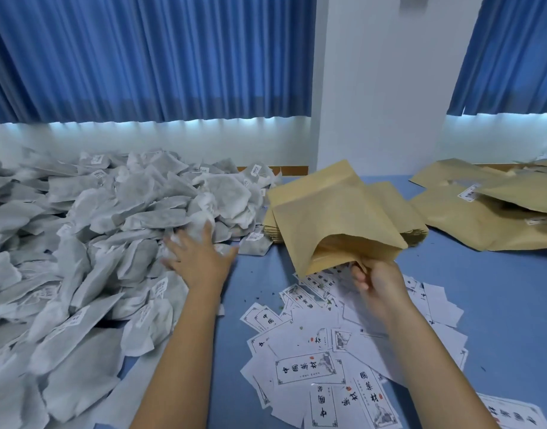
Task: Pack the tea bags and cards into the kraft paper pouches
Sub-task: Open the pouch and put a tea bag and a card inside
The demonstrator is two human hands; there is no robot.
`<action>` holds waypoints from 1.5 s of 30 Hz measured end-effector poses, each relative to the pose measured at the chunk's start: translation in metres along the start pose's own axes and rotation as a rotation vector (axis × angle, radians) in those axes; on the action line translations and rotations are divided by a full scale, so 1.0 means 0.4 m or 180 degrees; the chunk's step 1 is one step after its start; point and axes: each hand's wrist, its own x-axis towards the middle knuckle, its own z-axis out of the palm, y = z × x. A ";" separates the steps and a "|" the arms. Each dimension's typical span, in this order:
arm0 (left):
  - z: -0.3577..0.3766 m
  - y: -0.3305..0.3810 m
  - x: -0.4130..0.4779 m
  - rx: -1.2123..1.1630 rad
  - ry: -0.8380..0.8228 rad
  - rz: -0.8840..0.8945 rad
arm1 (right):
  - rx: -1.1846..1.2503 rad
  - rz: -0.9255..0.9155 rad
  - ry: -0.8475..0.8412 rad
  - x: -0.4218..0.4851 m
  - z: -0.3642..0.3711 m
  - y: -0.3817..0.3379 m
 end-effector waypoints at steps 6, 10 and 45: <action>0.037 0.003 -0.009 0.0518 0.0056 0.0315 | -0.0087 -0.0260 -0.0032 -0.011 0.011 -0.016; 0.023 0.013 -0.027 -0.0774 0.0562 0.0800 | 0.0111 -0.0206 0.0098 -0.006 0.007 -0.021; -0.090 0.137 -0.197 -0.4553 -0.3583 0.2187 | -0.0912 -0.0317 -0.0078 0.029 0.004 0.011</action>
